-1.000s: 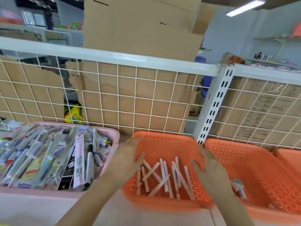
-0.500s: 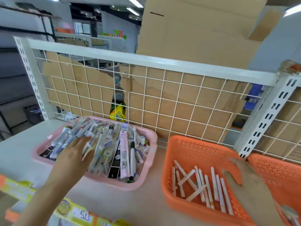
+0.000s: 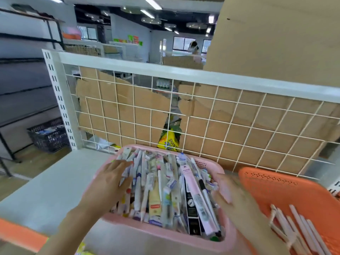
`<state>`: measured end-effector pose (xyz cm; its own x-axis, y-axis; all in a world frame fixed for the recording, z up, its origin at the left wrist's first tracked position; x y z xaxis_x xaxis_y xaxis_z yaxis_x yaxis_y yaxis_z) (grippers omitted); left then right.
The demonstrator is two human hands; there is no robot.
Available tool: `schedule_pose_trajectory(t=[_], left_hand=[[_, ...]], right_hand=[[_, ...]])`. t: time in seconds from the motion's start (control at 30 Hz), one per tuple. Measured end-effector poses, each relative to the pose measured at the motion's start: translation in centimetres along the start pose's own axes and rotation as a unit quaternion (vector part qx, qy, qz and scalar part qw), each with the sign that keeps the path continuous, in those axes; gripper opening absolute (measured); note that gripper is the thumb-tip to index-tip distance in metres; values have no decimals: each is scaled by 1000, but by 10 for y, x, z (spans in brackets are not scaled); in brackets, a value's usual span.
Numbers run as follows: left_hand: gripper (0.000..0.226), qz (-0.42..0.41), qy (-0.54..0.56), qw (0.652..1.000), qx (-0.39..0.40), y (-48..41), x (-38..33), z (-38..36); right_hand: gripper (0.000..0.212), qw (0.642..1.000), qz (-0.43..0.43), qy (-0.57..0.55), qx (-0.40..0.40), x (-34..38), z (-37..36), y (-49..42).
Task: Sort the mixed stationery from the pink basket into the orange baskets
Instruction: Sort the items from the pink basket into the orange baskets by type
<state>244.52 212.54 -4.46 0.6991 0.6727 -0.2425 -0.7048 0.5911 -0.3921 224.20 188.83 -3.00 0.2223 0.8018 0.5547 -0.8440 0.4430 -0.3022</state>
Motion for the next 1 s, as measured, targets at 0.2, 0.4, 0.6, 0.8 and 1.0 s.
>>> schedule_pose_trajectory(t=[0.2,0.4,0.6,0.8,1.0], left_hand=[[53,-102,19,992,79,-36,3,-14],[48,-191,44,973,125,-60,3,-32],[32,-225,24,966,125,-75,4,-40],[25,-214,88,967,109,-78,3,-32],[51,-301,169,924,168,-64,4,-29]], right_hand=[[47,991,44,23,127,42,-48,-32],[42,983,66,32,166,57,-67,-50],[18,996,20,16,85,58,-64,-59],[16,996,-56,45,42,59,-77,-87],[34,989,-83,70,100,59,-92,-104]])
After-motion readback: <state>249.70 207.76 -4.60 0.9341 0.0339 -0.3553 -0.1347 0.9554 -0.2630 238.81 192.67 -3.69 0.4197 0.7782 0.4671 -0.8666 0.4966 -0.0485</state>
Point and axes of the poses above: each hand's wrist, its own y-axis away from the middle knuckle, its own z-axis out of the back of the hand, x = y × z, the point moved 1 cm from there along -y, towards the middle knuckle, and after that the axes turned 9 degrees about -y, right-handed, at the moved point
